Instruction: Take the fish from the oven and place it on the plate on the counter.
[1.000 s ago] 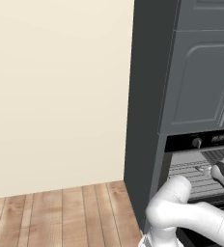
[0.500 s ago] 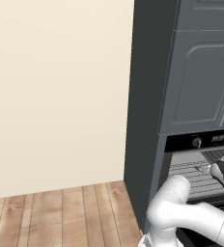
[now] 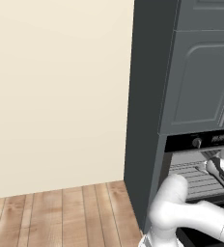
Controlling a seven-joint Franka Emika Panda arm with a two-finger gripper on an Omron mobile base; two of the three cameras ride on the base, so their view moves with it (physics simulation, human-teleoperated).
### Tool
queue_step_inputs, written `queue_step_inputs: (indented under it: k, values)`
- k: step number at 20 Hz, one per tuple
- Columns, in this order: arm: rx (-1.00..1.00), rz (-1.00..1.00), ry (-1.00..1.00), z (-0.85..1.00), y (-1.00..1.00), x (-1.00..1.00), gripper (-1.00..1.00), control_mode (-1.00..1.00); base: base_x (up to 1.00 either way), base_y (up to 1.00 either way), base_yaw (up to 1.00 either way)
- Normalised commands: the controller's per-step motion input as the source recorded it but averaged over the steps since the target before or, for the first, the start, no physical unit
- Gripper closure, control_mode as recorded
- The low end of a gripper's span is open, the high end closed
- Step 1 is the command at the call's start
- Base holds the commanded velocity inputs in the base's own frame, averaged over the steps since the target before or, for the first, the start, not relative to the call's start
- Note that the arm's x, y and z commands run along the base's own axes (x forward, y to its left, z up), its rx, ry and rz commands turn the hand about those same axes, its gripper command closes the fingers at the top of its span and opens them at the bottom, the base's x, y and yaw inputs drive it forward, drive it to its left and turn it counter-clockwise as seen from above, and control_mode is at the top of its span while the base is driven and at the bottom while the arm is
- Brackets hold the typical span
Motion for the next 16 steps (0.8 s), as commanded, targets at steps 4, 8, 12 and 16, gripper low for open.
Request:
queue_step_inputs:
  k: [4,8,12,16]
  values:
    - [-0.03,0.01,0.03,-0.24,-0.03,0.23,-1.00,-1.00,0.00,0.00,0.00]
    - [0.00,0.00,0.00,-0.39,-0.04,0.19,-1.00,-1.00,0.00,0.00,0.00]
    - [0.00,0.00,0.00,-0.33,-0.08,0.22,-1.00,-1.00,0.00,0.00,0.00]
    - [0.00,0.01,0.00,-0.20,-0.13,0.15,-1.00,-1.00,0.00,0.00,0.00]
